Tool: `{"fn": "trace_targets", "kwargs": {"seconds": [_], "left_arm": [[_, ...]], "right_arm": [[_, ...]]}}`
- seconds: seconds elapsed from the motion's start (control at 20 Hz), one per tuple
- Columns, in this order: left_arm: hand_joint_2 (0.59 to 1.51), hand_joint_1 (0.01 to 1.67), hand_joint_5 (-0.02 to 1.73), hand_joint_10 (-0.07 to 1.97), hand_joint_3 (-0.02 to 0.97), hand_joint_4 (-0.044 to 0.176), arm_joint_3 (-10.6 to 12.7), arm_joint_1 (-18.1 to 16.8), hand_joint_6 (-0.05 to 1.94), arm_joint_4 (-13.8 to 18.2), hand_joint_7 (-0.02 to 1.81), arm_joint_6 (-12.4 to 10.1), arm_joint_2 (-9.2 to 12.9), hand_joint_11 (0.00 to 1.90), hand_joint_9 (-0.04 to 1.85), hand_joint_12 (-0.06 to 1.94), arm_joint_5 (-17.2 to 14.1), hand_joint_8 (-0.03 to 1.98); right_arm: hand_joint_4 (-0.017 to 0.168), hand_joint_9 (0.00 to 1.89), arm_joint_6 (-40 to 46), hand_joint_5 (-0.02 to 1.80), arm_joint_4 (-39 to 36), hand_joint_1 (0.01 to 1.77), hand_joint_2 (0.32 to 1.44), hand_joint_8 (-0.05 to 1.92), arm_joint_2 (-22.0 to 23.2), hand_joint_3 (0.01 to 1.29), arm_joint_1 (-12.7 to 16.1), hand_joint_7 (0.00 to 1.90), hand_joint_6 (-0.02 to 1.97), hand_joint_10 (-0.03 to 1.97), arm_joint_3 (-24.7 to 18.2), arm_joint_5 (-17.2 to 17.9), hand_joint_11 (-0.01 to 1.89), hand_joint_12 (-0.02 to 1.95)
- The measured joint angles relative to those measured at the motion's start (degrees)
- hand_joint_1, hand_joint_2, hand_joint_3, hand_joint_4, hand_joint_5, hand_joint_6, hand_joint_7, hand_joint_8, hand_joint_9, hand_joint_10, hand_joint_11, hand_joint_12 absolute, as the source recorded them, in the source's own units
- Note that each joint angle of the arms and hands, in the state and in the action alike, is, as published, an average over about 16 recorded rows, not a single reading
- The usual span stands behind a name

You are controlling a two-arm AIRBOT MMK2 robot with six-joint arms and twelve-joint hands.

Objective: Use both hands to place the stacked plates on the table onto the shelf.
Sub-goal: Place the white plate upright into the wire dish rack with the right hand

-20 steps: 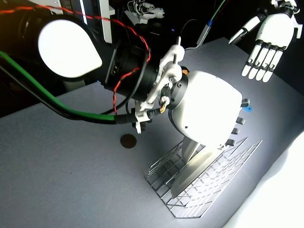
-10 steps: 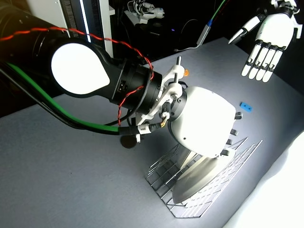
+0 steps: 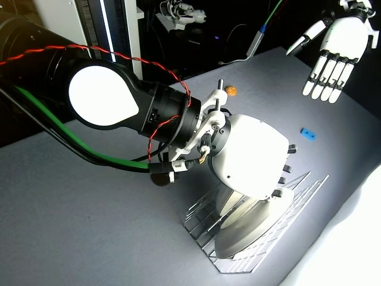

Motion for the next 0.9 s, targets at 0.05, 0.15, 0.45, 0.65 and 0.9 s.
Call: {"fn": "trace_targets", "kwargs": {"seconds": [0.05, 0.15, 0.45, 0.65, 0.9], "left_arm": [[1.126, 0.01, 0.08, -0.05, 0.012, 0.005, 0.0, 0.0, 0.01, 0.0, 0.08, 0.0, 0.0, 0.02, 0.05, 0.06, 0.0, 0.01], [1.127, 0.01, 0.08, -0.05, 0.012, 0.005, -0.1, 0.0, 0.01, 0.0, 0.08, 0.0, 0.0, 0.02, 0.05, 0.07, 0.0, 0.01], [1.127, 0.01, 0.09, -0.05, 0.012, 0.005, -0.2, 0.0, 0.01, 0.0, 0.09, 0.0, 0.0, 0.02, 0.06, 0.12, 0.0, 0.01], [1.127, 0.01, 0.09, -0.05, 0.012, 0.005, -0.3, 0.0, 0.01, 0.0, 0.09, 0.0, 0.0, 0.02, 0.06, 0.13, 0.0, 0.01], [1.127, 0.01, 0.08, -0.05, 0.012, 0.005, -0.4, 0.0, 0.01, 0.0, 0.09, 0.0, 0.0, 0.02, 0.06, 0.15, 0.0, 0.01]], "right_arm": [[0.019, 1.31, -0.1, 0.96, 0.0, 1.22, 0.99, 0.84, 0.0, 0.01, -0.1, 1.07, 0.88, 0.03, 0.0, 0.1, 0.84, 1.16], [0.019, 1.32, -0.2, 0.96, 0.0, 1.22, 0.99, 0.84, 0.0, 0.01, -0.2, 1.07, 0.88, 0.03, 0.0, 0.1, 0.84, 1.16], [0.019, 1.33, -0.6, 0.96, 0.0, 1.23, 0.99, 0.82, -0.1, 0.01, -0.5, 1.08, 0.86, 0.03, 0.0, 0.3, 0.85, 1.16], [0.019, 1.33, -0.8, 0.96, 0.0, 1.22, 0.99, 0.82, -0.1, 0.01, -0.7, 1.08, 0.85, 0.03, 0.0, 0.5, 0.85, 1.16], [0.017, 1.3, -1.1, 0.95, 0.0, 1.22, 1.0, 0.82, -0.1, 0.01, -1.0, 1.06, 0.87, 0.03, 0.0, 0.7, 0.82, 1.17]]}}
